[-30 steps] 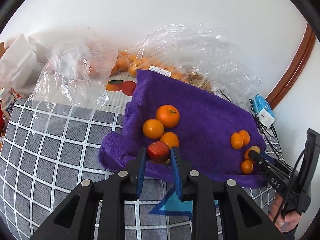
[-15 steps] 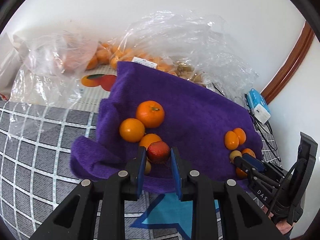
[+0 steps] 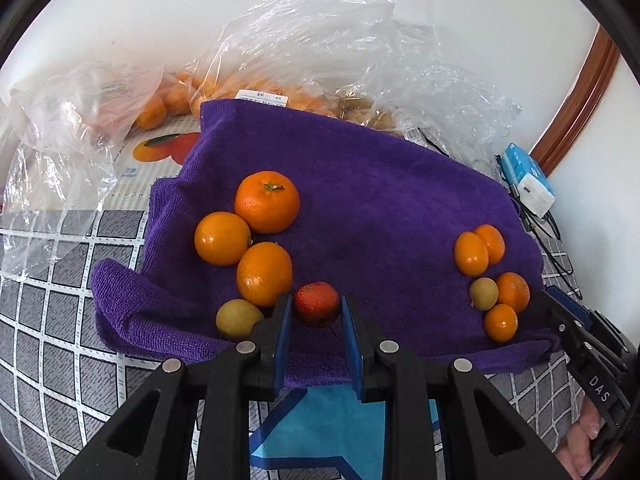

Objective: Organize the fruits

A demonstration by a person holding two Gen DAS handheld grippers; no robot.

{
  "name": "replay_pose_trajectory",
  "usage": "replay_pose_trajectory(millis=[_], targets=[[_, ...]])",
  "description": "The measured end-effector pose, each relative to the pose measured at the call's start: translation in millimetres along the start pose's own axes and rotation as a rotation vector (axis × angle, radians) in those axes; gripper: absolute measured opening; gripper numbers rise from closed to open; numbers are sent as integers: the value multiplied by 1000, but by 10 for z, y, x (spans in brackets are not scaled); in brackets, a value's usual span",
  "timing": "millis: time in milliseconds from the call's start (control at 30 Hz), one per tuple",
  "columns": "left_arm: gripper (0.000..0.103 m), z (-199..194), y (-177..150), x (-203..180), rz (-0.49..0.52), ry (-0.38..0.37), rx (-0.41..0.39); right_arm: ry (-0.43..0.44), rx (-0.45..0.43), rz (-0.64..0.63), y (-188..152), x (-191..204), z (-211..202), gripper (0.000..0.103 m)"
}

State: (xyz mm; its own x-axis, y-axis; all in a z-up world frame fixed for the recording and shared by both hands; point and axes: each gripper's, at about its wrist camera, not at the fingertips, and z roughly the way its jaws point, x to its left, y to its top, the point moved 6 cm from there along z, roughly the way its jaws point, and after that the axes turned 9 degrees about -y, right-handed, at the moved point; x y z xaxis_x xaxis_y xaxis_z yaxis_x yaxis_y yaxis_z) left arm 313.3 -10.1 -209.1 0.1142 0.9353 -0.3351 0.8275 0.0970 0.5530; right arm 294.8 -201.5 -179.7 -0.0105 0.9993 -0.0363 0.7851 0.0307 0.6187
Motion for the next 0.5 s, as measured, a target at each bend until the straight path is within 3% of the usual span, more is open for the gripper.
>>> replay_pose_trajectory(millis=[267, 333, 400, 500], targets=[[25, -25, 0, -4, 11, 33, 5, -26, 18, 8, -61, -61, -33, 36], [34, -91, -7, -12, 5, 40, -7, -30, 15, 6, -76, -66, -90, 36], [49, -213, -28, -28, 3, 44, -26, -35, 12, 2, -85, -68, -165, 36], [56, -438, -81, -90, 25, 55, -49, -44, -1, 2, -91, -73, -330, 38]])
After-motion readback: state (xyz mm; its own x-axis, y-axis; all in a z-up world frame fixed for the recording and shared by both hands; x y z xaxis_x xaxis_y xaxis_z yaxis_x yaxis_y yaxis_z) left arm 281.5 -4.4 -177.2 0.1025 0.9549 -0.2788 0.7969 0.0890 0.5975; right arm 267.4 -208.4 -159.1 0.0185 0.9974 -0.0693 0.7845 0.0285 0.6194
